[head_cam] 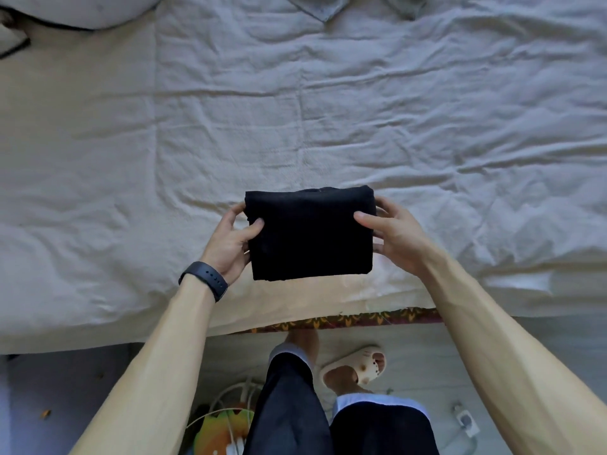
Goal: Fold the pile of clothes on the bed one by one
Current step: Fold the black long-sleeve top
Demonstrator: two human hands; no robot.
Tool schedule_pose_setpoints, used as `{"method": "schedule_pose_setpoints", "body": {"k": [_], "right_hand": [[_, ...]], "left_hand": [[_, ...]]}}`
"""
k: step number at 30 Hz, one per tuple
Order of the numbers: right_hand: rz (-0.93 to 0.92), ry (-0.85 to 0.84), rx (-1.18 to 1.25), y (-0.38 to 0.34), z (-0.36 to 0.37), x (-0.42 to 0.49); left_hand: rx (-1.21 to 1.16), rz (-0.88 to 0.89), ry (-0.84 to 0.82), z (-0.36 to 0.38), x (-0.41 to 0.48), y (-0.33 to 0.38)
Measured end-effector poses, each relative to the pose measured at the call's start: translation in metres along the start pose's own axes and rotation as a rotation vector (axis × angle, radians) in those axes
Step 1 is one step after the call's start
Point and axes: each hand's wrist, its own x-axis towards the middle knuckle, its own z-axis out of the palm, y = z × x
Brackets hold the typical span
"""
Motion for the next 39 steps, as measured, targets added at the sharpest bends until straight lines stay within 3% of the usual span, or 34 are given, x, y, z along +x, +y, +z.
{"method": "schedule_pose_setpoints", "body": {"k": [9, 18, 26, 29, 33, 39], "right_hand": [[-0.44, 0.213, 0.045, -0.079, -0.06, -0.169], [-0.673, 0.282, -0.002, -0.18, -0.111, -0.382], [-0.939, 0.421, 0.033, -0.221, -0.147, -0.517], [-1.067, 0.551, 0.058, -0.24, -0.15, -0.547], [-1.212, 0.867, 0.069, -0.266, -0.159, -0.577], [-1.293, 1.169, 0.086, -0.3, -0.174, -0.611]], "left_hand": [[0.018, 0.359, -0.226, 0.113, -0.124, 0.086], [0.056, 0.501, -0.59, 0.24, -0.295, 0.181], [0.257, 0.75, -0.639, 0.323, -0.419, 0.241], [0.251, 0.862, -0.64, 0.346, -0.446, 0.262], [0.207, 0.963, -0.682, 0.377, -0.468, 0.293], [0.179, 0.99, -0.785, 0.43, -0.483, 0.335]]}}
